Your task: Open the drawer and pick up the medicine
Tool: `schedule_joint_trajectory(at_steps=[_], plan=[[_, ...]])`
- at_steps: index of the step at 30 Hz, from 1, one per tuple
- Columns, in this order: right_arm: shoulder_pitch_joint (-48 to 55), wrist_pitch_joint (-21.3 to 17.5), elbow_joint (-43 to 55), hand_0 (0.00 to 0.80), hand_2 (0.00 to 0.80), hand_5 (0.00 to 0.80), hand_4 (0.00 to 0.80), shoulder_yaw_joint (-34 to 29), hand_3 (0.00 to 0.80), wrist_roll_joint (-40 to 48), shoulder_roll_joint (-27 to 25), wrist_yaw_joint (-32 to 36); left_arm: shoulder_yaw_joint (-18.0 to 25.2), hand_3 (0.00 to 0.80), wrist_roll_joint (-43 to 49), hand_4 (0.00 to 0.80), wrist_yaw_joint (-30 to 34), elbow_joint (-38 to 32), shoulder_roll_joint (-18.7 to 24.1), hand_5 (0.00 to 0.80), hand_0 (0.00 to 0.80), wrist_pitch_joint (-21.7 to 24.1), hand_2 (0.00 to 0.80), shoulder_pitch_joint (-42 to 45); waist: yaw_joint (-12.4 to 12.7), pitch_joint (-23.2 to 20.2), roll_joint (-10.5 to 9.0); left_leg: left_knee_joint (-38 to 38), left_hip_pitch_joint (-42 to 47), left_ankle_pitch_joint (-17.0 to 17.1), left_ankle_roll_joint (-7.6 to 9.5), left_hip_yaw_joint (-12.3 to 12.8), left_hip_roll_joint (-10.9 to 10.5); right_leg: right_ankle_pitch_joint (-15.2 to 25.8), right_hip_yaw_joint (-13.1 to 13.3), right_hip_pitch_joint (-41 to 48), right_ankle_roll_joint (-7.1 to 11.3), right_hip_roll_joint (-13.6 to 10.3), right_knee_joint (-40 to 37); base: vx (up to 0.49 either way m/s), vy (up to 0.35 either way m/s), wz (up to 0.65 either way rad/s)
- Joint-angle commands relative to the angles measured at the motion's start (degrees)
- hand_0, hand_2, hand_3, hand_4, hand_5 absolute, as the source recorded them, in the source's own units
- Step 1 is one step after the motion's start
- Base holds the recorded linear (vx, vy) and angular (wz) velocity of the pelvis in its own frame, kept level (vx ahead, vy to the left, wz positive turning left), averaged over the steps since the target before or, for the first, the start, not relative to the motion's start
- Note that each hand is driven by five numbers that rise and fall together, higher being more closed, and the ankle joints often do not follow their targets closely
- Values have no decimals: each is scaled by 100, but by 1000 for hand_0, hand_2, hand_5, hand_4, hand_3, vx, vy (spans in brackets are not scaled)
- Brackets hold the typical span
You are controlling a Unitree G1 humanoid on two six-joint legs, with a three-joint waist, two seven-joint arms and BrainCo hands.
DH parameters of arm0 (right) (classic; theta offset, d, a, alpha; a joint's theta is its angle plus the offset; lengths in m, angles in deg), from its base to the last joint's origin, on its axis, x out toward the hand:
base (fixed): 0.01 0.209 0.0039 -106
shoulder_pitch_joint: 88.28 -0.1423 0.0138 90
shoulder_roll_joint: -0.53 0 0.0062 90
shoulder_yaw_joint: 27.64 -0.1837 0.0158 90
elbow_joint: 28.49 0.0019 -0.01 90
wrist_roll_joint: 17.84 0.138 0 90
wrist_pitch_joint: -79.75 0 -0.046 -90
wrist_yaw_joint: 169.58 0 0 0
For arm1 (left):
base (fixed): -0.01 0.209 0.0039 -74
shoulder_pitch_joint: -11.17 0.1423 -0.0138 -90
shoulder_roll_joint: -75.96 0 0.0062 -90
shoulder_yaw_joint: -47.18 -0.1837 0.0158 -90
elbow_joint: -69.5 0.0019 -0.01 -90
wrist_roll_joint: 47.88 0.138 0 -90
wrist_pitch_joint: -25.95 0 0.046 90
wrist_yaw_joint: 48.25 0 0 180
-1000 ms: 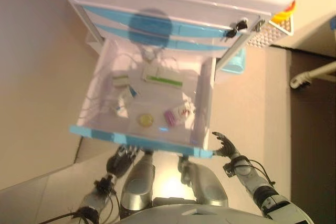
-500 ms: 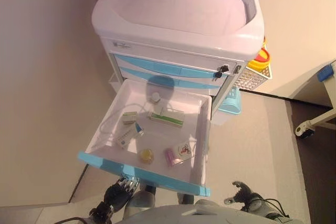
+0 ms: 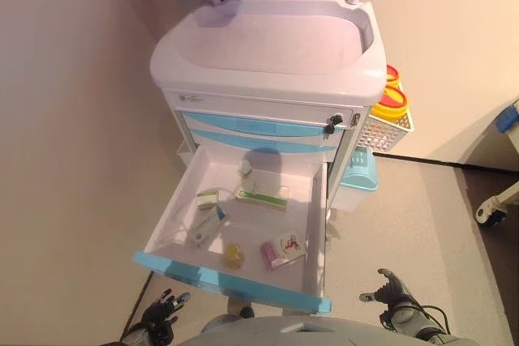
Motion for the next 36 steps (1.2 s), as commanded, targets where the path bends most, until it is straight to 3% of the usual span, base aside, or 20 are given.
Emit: schedule_joint_trajectory(at_steps=[1,4,9,10,11,13,18,22,27,32,36], plan=[[-267,-340,242,0,0,0,0,-73,0,462,-56,-445,-268,0,1002,0,-401,122,153,0,0,-29,0,-366,-87,140,-352,145,115,-577,352,203,-482,289,298,91,290,-127,-49,-6,14,-27],[-288,-495,551,0,0,0,0,-263,0,650,-196,-780,-338,0,1079,0,-358,191,245,0,0,-338,0,-357,-181,152,-348,135,185,-622,402,279,-486,335,406,98,304,-119,-70,-8,9,-20],[-190,-573,2577,0,0,0,0,-559,0,429,-609,-1270,-376,0,1141,0,-380,140,263,0,0,-597,0,-31,-381,146,-330,-39,268,-590,416,428,-451,493,600,39,380,-118,-184,-34,13,-28],[-183,-567,2586,0,0,0,0,-561,0,427,-609,-1269,-377,0,1141,0,-381,140,262,0,0,-597,0,-28,-378,144,-329,-41,270,-590,416,430,-450,493,601,40,380,-118,-184,-59,32,-26],[-122,-570,3978,0,0,0,0,-581,0,112,-762,-1195,-242,0,1136,0,-374,157,220,0,0,-612,0,153,-485,140,-318,-127,269,-561,397,504,-422,536,664,-27,414,-130,-217,-69,39,-16],[-87,-834,5068,0,0,0,0,-531,0,-260,-858,-919,-119,0,1209,0,-370,242,155,0,0,-580,0,288,-553,116,-310,-194,248,-538,379,577,-396,555,696,-101,447,-151,-247,-75,45,-24],[-322,-1557,6556,0,0,0,0,-113,0,-395,-1373,27,-49,0,1365,0,-289,405,21,0,0,-616,0,377,-530,53,-333,-226,176,-547,336,678,-370,571,682,-196,494,-204,-327,-31,16,-20],[-575,-2016,7264,0,0,0,0,359,0,-493,-1705,824,-146,0,1468,0,-246,458,-48,0,0,-639,0,444,-417,19,-356,-250,131,-536,318,656,-361,577,616,-202,503,-238,-390,0,0,0],[-1241,-2270,7789,0,0,0,0,1188,0,-648,-2010,1487,-328,0,1542,0,-198,483,-8,0,0,-744,0,364,-223,16,-404,-294,53,-477,271,525,-355,569,459,-200,515,-273,-433,-6,-5,1],[-1897,-2281,7658,0,0,0,0,1981,0,-863,-1960,1811,-475,0,1411,0,-180,436,15,0,0,-847,0,258,44,18,-438,-338,-20,-403,229,315,-361,534,237,-156,510,-297,-466,3,-13,22],[-2273,-2061,7181,0,0,0,0,2607,0,-1272,-1728,1848,-522,0,1134,0,-176,343,-1,0,0,-930,0,185,304,51,-459,-349,-95,-345,195,87,-375,502,-16,-118,500,-326,-475,4,-19,33]])
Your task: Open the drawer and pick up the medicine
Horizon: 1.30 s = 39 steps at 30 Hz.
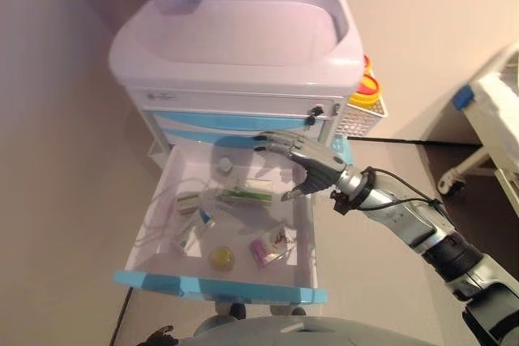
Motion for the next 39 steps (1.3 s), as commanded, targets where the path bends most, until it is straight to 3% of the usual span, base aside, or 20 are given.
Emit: schedule_joint_trajectory(at_steps=[1,8,17,39], plan=[[-322,48,-132,0,0,0,0,347,0,-356,302,37,-248,0,-100,0,81,327,77,0,0,-162,0,-284,355,-13,-331,10,-110,-482,72,-191,-320,26,-333,-89,376,-270,99,12,-31,45],[-526,308,-1456,0,0,0,0,1048,0,-1113,713,-269,-217,0,-155,0,119,188,136,0,0,14,0,-381,709,46,-351,18,-213,-409,43,-546,-347,-45,-714,-24,337,-276,117,19,-31,40],[-497,698,-2764,0,0,0,0,1305,0,-2104,1139,-709,-251,0,-178,0,348,-41,253,0,0,206,0,-414,1007,111,-302,23,-325,-283,15,-909,-371,-158,-1059,29,307,-294,221,8,-13,24],[-568,781,-3895,0,0,0,0,1582,0,-2907,1789,-1193,-407,0,16,0,254,-116,182,0,0,429,0,-381,1258,205,-271,33,-409,-190,11,-1159,-408,-143,-1217,65,340,-347,220,3,-1,6]])
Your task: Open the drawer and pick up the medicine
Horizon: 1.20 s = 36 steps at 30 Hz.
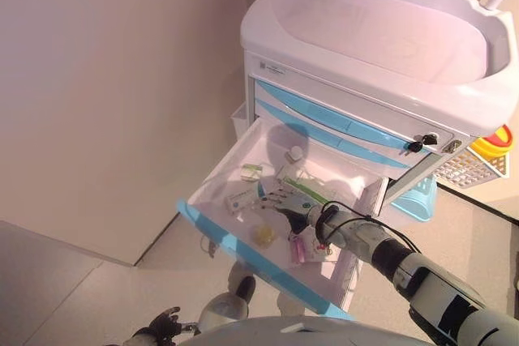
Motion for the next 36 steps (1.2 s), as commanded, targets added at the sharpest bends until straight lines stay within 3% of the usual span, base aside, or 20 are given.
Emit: schedule_joint_trajectory(at_steps=[1,36], plan=[[-359,-45,55,0,0,0,0,267,0,4,202,-254,-298,0,53,0,-47,200,39,0,0,149,0,-256,143,74,-132,34,72,-498,76,-62,-228,-17,16,6,276,-230,220,6,-4,3],[-330,71,-53,0,0,0,0,382,0,-39,447,-321,-357,0,94,0,-11,197,60,0,0,161,0,-306,257,120,-141,18,-4,-430,83,-198,-245,-5,-93,-14,319,-280,231,0,2,1]])
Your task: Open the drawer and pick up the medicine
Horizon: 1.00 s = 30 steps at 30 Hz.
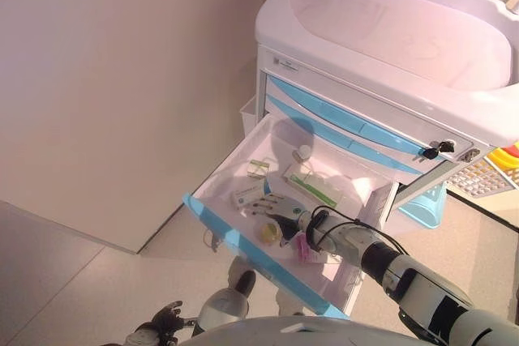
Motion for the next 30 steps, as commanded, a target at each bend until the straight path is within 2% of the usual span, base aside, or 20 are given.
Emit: schedule_joint_trajectory(at_steps=[1,16,30], plan=[[-332,-12,164,0,0,0,0,297,0,68,71,-204,-254,0,70,0,9,260,58,0,0,155,0,-233,80,13,-75,18,46,-444,75,-70,-206,11,40,-14,295,-252,231,0,0,0],[-288,25,173,0,0,0,0,296,0,-1,78,-65,-238,0,94,0,6,230,62,0,0,146,0,-218,80,19,-78,13,54,-441,66,-73,-192,13,34,-14,302,-259,233,0,0,0],[-334,-114,40,0,0,0,0,364,0,54,130,163,-305,0,89,0,-13,156,86,0,0,115,0,-257,119,63,-106,16,42,-429,67,-96,-183,14,20,-23,298,-257,242,0,0,0]])
